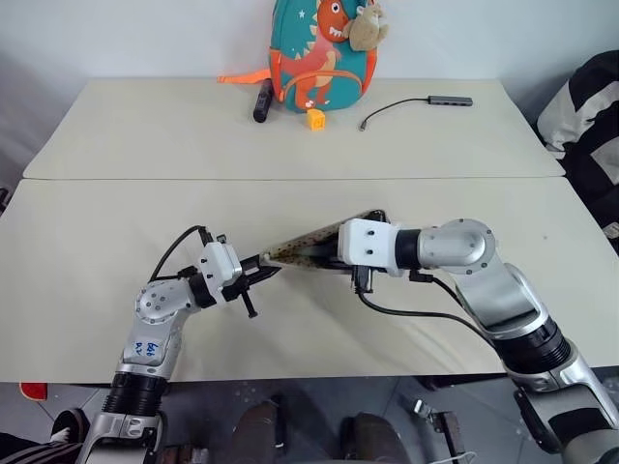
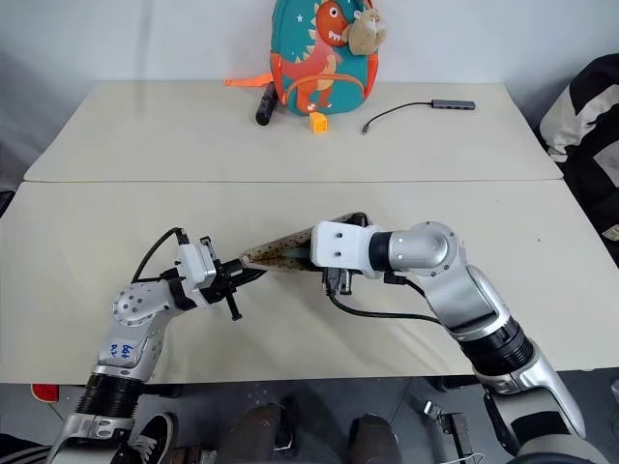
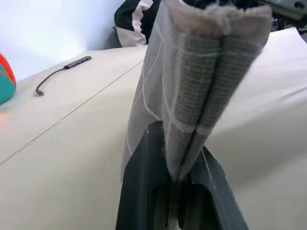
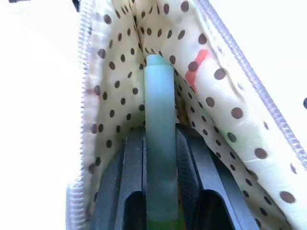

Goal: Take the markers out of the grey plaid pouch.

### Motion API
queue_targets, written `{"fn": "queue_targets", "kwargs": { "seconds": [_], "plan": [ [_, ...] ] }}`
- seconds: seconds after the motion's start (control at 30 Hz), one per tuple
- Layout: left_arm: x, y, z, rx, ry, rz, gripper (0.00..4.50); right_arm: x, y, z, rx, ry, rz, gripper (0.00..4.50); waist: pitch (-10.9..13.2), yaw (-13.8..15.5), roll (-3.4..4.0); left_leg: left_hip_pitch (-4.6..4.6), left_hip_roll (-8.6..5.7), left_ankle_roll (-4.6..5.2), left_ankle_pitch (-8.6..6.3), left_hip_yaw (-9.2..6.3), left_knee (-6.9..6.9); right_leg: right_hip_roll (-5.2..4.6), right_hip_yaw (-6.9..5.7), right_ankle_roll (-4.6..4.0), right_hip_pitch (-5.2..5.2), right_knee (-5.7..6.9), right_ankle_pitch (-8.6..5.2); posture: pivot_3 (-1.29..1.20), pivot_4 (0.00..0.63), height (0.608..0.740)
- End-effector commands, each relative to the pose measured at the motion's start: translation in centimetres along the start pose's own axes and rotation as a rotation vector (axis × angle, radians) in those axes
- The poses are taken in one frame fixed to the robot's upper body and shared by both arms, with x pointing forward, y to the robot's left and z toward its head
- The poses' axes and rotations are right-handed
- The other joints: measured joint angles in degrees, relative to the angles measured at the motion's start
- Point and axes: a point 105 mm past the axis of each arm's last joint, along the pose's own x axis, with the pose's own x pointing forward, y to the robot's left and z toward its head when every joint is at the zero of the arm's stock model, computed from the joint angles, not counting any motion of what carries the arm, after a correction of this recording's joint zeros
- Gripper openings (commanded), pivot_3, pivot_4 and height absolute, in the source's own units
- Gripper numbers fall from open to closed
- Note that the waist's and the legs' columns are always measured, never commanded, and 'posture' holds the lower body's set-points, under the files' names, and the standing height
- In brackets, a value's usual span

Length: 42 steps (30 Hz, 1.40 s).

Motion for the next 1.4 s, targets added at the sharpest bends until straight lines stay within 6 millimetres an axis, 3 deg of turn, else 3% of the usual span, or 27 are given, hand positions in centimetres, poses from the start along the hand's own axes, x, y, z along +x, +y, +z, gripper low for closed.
{"fn": "queue_targets", "kwargs": {
  "seconds": [0.03, 0.37, 0.5, 0.6, 0.77, 0.83, 0.87, 0.93, 1.07, 1.17, 1.4],
  "plan": [
    [-0.6, 0.7, -0.6, 0.010, 0.030, 0.051, 0.00, -1.8, -1.0, 1.7, -0.035, -0.067, -0.034, 0.48, 0.00, 0.03, 0.00, 0.00, 0.00, 0.00, 0.00, 0.00, 0.00, 0.01, -0.01, 0.00, 0.01, 0.00, 0.00, 0.00, 0.150, 0.740],
    [-0.8, 0.6, -1.3, 0.015, 0.060, 0.047, 0.00, -3.0, -1.7, 2.7, 0.090, -0.196, -0.054, 0.47, 0.00, 0.01, -0.01, 0.00, 0.00, 0.01, 0.00, -0.01, 0.01, -0.04, -0.01, 0.00, 0.03, -0.02, 0.00, 0.00, 0.150, 0.740],
    [-1.2, 0.7, -1.5, -0.007, 0.063, 0.066, 0.00, -5.1, -4.6, 5.0, 0.200, -0.309, -0.144, 0.47, 0.01, -0.03, 0.00, -0.01, 0.00, 0.01, 0.00, -0.01, 0.01, -0.05, -0.01, 0.00, 0.01, -0.01, 0.00, 0.00, 0.150, 0.740],
    [-1.6, 0.6, -1.2, -0.052, 0.033, 0.072, 0.00, -6.7, -6.7, 4.0, 0.300, -0.272, -0.235, 0.47, 0.01, -0.04, 0.00, -0.01, 0.01, 0.01, 0.00, -0.04, 0.01, -0.08, -0.01, -0.01, 0.02, 0.00, 0.01, 0.00, 0.150, 0.740],
    [-3.1, 1.0, -1.7, -0.090, 0.062, 0.088, 0.00, -10.0, -10.5, 0.3, 0.472, -0.101, -0.466, 0.47, 0.01, -0.06, 0.01, -0.01, 0.03, 0.00, -0.02, -0.03, 0.01, -0.10, -0.01, -0.02, 0.02, -0.06, 0.01, 0.00, 0.150, 0.740],
    [-3.5, 1.5, -1.2, -0.106, 0.037, 0.116, 0.00, -10.5, -9.4, -2.8, 0.507, 0.077, -0.454, 0.47, 0.01, 0.07, 0.01, -0.02, 0.03, 0.00, -0.02, 0.00, 0.00, -0.10, 0.01, -0.02, 0.00, -0.07, 0.01, 0.00, 0.150, 0.740],
    [-3.7, 1.9, -0.8, -0.116, 0.021, 0.130, 0.00, -10.4, -7.8, -4.3, 0.529, 0.149, -0.401, 0.47, 0.01, 0.26, 0.01, -0.02, 0.04, 0.00, -0.03, -0.02, 0.00, -0.13, 0.01, -0.02, 0.00, -0.08, 0.01, 0.00, 0.150, 0.740],
    [-3.9, 2.0, -0.6, -0.119, 0.015, 0.131, 0.00, -9.8, -5.8, -6.0, 0.649, 0.160, -0.370, 0.47, -0.02, 0.14, -0.05, -0.04, 0.08, -0.04, -0.12, -0.09, -0.03, -0.14, 0.03, -0.02, 0.10, -0.35, 0.01, 0.00, 0.150, 0.740],
    [-4.0, 2.1, -0.4, -0.112, 0.016, 0.131, 0.00, -9.5, -4.1, -8.5, 0.825, 0.189, -0.460, 0.47, 0.03, -0.60, 0.06, -0.08, 0.10, -0.03, -0.12, 0.09, -0.10, -0.08, -0.02, -0.05, 0.05, -0.39, 0.03, 0.00, 0.150, 0.740],
    [-4.1, 2.2, -0.3, -0.103, 0.014, 0.137, 0.00, -9.6, -2.2, -10.0, 0.896, 0.253, -0.481, 0.47, 0.04, -0.27, 0.07, -0.09, 0.10, -0.03, -0.10, 0.05, -0.09, -0.06, -0.07, -0.05, 0.05, -0.35, 0.03, 0.00, 0.150, 0.740],
    [-3.8, 2.0, -0.4, -0.109, 0.008, 0.132, 0.00, -8.9, 0.2, -11.7, 1.042, 0.313, -0.494, 0.47, 0.04, 0.01, 0.07, -0.09, 0.09, -0.02, -0.11, 0.05, -0.07, -0.08, -0.02, -0.05, 0.06, -0.41, 0.03, 0.00, 0.150, 0.740]
  ]
}}
